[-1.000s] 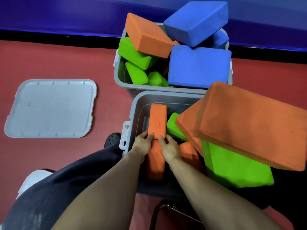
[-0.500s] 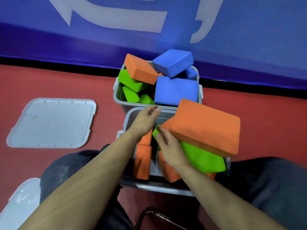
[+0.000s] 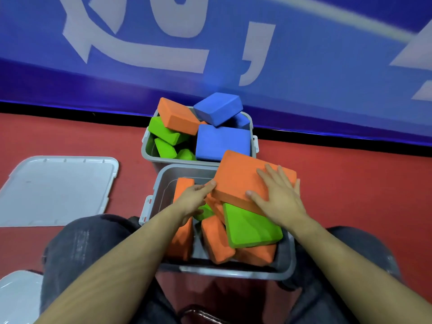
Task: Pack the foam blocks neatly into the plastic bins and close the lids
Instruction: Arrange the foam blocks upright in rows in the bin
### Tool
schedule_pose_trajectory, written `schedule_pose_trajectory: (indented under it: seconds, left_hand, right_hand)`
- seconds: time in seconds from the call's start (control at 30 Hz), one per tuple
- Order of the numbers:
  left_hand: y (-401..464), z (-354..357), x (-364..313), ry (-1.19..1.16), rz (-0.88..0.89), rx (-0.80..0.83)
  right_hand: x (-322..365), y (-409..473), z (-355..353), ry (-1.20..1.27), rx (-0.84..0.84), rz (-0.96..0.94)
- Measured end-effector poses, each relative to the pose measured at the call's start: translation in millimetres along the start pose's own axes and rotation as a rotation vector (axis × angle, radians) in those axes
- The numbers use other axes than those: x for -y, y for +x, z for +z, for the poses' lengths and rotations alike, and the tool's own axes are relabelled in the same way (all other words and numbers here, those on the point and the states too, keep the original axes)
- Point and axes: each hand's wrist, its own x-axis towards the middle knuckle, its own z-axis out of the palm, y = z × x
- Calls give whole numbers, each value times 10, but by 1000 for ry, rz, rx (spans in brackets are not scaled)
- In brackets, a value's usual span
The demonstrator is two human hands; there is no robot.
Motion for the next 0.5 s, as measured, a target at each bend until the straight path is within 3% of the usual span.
schedule_pose_trajectory:
  seconds: [0.13, 0.5]
  left_hand:
    - [83, 52, -26, -60, -51, 46]
    - [143, -119, -154, -448, 70, -90]
  right_hand:
    - [-164, 67, 42, 205, 87, 230]
    - [267, 178, 301, 363, -108, 71]
